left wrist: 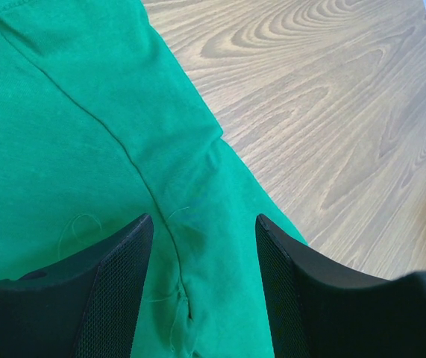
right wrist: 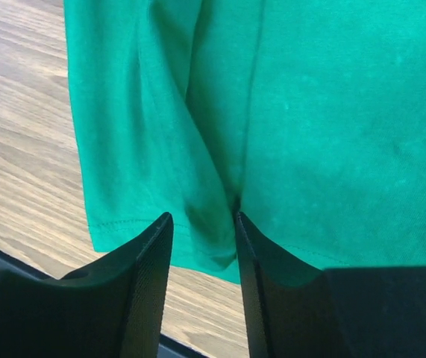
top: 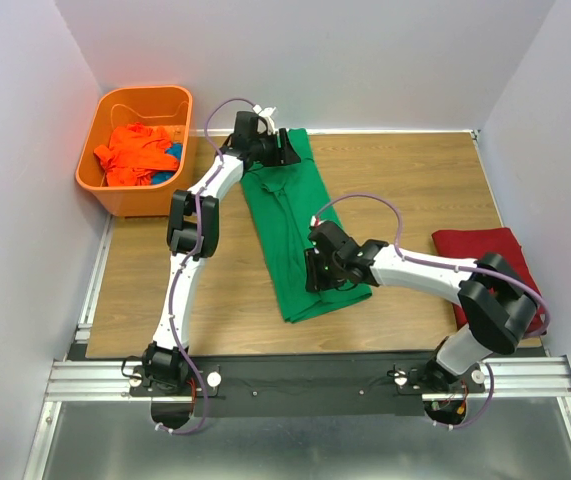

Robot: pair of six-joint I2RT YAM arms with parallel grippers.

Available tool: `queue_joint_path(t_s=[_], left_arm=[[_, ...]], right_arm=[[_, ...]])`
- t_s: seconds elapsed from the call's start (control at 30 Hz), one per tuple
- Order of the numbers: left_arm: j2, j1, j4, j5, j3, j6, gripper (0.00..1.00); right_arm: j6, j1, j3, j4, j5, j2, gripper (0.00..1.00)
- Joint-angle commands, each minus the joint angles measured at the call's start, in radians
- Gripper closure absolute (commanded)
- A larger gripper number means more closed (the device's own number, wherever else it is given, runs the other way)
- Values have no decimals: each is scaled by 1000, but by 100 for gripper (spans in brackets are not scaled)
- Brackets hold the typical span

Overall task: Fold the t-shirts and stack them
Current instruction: Fold the tshirt

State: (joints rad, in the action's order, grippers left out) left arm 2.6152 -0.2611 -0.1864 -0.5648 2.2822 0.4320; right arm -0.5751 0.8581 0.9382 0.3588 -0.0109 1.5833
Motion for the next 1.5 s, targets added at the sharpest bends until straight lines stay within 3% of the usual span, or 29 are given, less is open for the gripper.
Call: queue_joint_path(t_s=[0.0, 0.33, 0.47, 0.67, 1.33, 1.47], left_arm=[[-23, 6, 5, -24, -4, 1, 35], [-15, 6, 7, -23, -4, 2, 35], [-12, 6, 5, -24, -1, 4, 35], [-6, 6, 5, -17, 2, 7, 35], [9, 6, -1, -26, 25, 5, 35], [3, 6, -1, -41, 34, -9, 35]], right_arm=[[-9, 22, -22, 8, -31, -9, 55], [-38, 30, -65, 8, -29, -40, 65], [-55, 32, -73, 9, -24, -63, 82], [-84, 38, -98, 26, -17, -111, 94], [-190, 62, -187, 88, -101, -147, 95], [-197, 62, -164, 123, -142, -167, 91]])
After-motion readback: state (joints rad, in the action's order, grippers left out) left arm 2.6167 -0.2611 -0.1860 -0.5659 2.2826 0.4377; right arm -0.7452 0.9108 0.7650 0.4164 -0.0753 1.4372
